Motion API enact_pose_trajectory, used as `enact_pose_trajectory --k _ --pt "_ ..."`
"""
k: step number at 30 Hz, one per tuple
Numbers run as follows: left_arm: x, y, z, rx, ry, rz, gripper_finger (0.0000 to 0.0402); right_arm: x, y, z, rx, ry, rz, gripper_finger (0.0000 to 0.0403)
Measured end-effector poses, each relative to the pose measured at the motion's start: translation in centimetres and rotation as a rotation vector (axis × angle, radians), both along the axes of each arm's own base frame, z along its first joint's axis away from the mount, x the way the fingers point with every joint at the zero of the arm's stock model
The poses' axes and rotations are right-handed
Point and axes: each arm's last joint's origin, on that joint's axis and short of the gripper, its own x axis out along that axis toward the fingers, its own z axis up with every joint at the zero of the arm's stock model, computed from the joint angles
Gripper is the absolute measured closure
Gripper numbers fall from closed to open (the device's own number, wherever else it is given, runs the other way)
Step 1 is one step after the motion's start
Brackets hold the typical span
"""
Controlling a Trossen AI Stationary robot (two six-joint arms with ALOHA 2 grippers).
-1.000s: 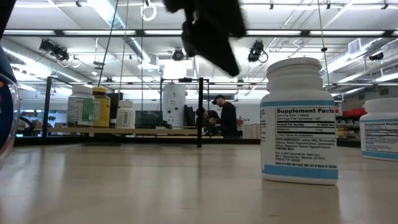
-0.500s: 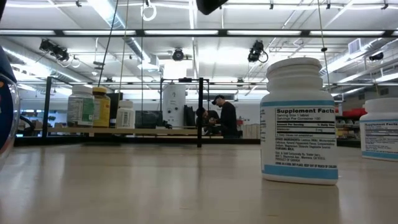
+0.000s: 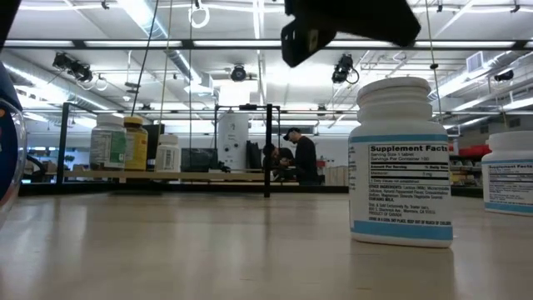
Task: Pick and place medicine bottles onto shelf by color
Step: Put the white and blue medicine bottle on the shelf
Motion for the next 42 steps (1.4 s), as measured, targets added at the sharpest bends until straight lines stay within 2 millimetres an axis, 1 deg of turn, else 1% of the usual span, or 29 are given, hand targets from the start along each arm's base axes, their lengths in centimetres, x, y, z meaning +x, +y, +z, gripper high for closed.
enact_pose_trajectory --k 4,7,11,22,28,37,42 --pt "0.1 0.3 -0.4 -0.006 0.026 -0.005 0.0399 0.0 0.0 0.0 0.002 0.001 -0.003 0.0139" --pt "0.1 0.3 -0.4 -0.033 0.041 -0.034 0.04 0.0 0.0 0.0 0.002 0.001 -0.003 0.0139" --pt "0.0 0.2 -0.9 -0.019 0.062 -0.053 0.04 0.0 0.0 0.0 0.0 0.003 -0.003 0.0139" --pt "0.3 0.2 -1.5 -0.019 0.068 -0.055 0.0401 -0.1 -0.1 0.0 -0.007 0.008 -0.003 0.0139" --pt "0.4 0.2 -1.4 -0.032 0.052 -0.06 0.0401 -0.1 -0.1 0.0 -0.008 0.009 -0.003 0.0139" --pt "0.8 1.0 -1.4 -0.032 0.05 -0.042 0.0401 -0.1 -0.1 0.0 -0.009 0.009 -0.003 0.0139" --pt "1.1 1.2 -2.4 -0.063 0.081 -0.069 0.0402 -0.1 -0.1 0.0 -0.009 0.01 -0.003 0.0139"
